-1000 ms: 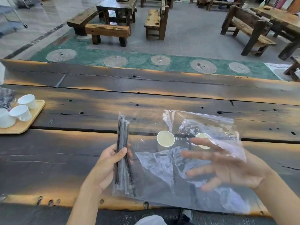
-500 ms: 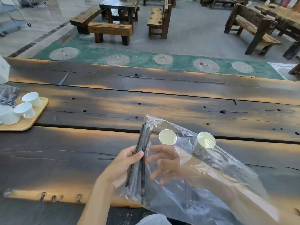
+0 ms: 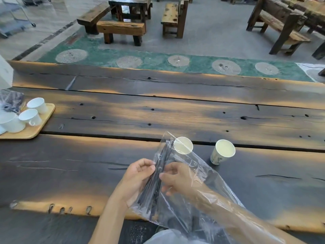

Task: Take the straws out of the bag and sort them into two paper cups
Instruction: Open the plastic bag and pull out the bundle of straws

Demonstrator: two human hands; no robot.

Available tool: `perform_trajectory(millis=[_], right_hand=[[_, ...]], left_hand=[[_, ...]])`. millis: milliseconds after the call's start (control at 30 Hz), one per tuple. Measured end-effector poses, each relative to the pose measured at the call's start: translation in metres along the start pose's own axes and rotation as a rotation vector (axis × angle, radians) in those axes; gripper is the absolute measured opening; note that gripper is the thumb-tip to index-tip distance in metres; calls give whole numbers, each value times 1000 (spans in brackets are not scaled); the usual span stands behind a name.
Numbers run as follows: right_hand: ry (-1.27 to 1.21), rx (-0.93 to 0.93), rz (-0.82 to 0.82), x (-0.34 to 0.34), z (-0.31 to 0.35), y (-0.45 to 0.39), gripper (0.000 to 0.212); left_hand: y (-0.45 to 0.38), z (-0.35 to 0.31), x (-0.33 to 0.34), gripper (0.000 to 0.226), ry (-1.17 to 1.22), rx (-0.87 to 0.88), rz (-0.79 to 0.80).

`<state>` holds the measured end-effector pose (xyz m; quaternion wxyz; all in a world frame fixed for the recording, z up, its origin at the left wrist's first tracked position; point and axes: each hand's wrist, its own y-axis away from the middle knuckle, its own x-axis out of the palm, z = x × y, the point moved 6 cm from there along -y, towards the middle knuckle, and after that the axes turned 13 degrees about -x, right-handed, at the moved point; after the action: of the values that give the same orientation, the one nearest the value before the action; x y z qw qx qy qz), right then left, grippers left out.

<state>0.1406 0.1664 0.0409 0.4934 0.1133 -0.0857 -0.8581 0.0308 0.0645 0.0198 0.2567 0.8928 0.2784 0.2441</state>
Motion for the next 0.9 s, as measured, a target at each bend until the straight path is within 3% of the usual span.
perform_trajectory(millis=[167,267,367,533,900], right_hand=[[-173,8,-82,5,-2,0,25],[-253,25,-99,5,-9,2,19],[-370,77,-143,6,-17,1,29],[-530,107,-152,6,-15,-2,6],[-354,-70,-36,-12,2,-4,22]], left_hand=[[3,-1,6,22,-111,18,-13],[4,-3,8,20,-207,46,-67],[5,-6,11,18,-223,58,-77],[8,-11,4,8,-198,87,-82],[-1,-12,-30,11,-106,96,-226]])
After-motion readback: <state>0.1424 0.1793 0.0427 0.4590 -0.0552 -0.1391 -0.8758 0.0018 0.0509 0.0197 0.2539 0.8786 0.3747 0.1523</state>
